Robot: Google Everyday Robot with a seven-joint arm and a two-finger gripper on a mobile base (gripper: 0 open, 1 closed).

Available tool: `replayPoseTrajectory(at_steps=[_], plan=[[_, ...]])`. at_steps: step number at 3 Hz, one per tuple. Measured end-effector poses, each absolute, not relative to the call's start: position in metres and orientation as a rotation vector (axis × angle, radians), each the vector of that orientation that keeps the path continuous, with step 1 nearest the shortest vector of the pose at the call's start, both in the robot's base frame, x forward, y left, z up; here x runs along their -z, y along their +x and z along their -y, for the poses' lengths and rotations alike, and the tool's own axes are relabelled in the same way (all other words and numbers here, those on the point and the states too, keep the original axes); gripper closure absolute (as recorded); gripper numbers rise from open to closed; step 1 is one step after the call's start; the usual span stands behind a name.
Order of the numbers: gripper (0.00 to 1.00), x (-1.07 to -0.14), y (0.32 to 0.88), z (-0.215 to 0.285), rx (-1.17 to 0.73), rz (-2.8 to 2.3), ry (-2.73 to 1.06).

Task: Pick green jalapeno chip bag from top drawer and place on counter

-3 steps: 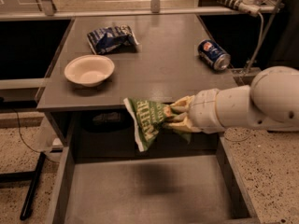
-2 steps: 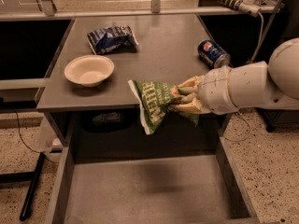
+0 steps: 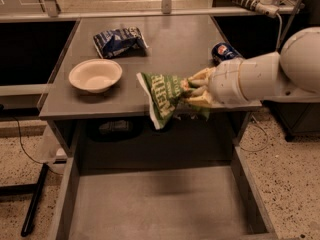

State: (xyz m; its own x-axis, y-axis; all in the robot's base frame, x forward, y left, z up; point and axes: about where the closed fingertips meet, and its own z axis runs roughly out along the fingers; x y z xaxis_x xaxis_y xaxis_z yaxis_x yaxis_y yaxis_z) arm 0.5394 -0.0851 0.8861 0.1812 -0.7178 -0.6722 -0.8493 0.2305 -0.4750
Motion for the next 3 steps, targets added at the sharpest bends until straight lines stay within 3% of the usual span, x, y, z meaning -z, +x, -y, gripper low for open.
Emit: replayPoseTrajectory(at_steps=[3], plan=[[1.00, -0.931, 0.693, 0.091, -0.221, -1.496, -1.281]])
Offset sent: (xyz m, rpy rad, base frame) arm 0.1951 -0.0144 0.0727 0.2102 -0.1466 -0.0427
